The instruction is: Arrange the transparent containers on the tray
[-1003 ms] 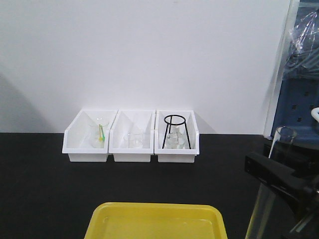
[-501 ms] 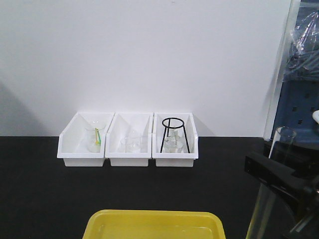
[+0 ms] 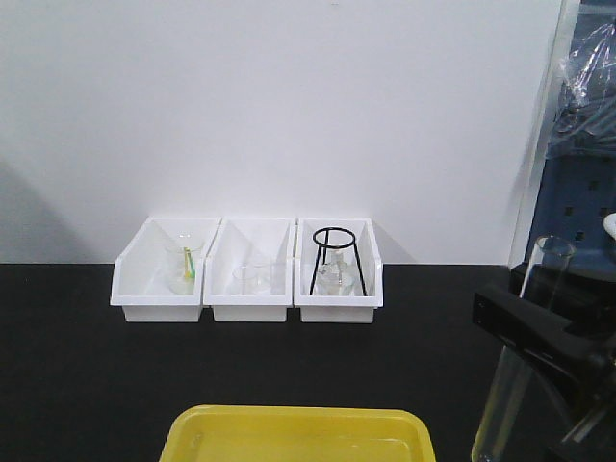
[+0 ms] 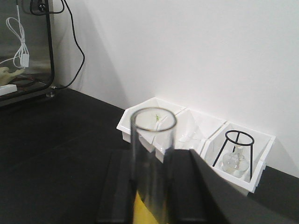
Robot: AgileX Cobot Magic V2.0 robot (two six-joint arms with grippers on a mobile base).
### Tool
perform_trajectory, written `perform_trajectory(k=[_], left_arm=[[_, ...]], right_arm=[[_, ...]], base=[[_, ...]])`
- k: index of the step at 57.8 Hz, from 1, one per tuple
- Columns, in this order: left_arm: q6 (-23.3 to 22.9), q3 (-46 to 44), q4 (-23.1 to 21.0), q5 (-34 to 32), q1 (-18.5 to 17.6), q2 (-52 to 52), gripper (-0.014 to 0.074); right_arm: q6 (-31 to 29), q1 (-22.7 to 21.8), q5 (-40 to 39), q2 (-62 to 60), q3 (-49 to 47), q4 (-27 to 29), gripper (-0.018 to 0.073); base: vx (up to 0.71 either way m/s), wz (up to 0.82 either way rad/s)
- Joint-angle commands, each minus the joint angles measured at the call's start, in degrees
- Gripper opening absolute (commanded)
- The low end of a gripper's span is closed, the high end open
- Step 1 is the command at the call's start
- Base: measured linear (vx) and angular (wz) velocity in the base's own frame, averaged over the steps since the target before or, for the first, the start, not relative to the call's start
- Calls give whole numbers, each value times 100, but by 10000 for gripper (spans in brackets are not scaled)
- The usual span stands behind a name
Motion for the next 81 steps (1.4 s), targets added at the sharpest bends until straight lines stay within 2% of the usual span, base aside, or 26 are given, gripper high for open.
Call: perform_trajectory(k=[1, 7, 10, 19, 24, 32, 39, 44, 57, 66, 69, 81], left_arm=[[-55, -175, -28, -471, -34, 7, 146], [-49, -175, -21, -514, -34, 105, 146], [-55, -175, -71, -500, -34, 215, 146], [-49, -182, -685, -574, -73, 810, 146], [-7, -206, -1011, -691, -310, 1173, 146], [132, -609, -1072, -627, -1076, 2010, 146], [136, -1057, -1080, -622, -1620, 2927, 146], [130, -1350, -1116, -540, -1791, 3652, 146], [-224, -1805, -1286, -394, -1843, 5056, 155], [-224, -1842, -1333, -429, -1843, 5631, 160], [-224, -1842, -1548, -437, -1837, 5870, 165], [-224, -1842, -1716, -476, -1836, 6389, 185]], right_arm=[[-63, -13, -515, -31, -181, -48, 113], [96, -13, -386, 42, -181, -7, 113], [373, -13, -189, 130, -181, -1, 113], [1166, -13, 107, 669, -192, -149, 113], [1600, -23, 316, 1060, -351, -320, 114], [2241, -367, 730, 1809, -859, -371, 117], [2260, -635, 753, 2396, -1199, -264, 118], [2208, -643, 811, 2814, -1320, -163, 123], [2213, -643, 794, 3760, -1335, -169, 134], [2213, -643, 446, 4425, -1335, -311, 139], [2213, -643, 287, 4705, -1335, -326, 140], [2213, -649, 238, 5267, -1335, -369, 149]], base=[[0, 0], [0, 0], [0, 0], [0, 0], [0, 0], [0, 0], [0, 0], [0, 0], [0, 0], [0, 0], [0, 0], [0, 0]])
